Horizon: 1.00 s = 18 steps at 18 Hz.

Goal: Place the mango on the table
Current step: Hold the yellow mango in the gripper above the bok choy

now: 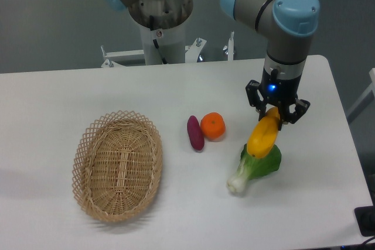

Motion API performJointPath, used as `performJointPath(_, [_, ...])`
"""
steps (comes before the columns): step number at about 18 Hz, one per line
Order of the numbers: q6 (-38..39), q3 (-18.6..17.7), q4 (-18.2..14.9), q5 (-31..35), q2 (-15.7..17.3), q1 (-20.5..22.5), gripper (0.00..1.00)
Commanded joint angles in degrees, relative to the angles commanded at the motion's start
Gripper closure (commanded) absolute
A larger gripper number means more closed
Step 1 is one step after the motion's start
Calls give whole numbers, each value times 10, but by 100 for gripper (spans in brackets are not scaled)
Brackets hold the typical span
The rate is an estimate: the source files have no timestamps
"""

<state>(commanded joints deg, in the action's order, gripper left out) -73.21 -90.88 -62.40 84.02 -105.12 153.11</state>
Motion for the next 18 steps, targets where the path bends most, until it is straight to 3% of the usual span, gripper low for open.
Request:
performJointPath(13, [11, 6, 7, 0, -15, -7, 56])
performJointPath(16, [45, 6, 31, -1, -26, -17, 56])
performJointPath(18, [82, 4, 64, -1, -42, -28, 56])
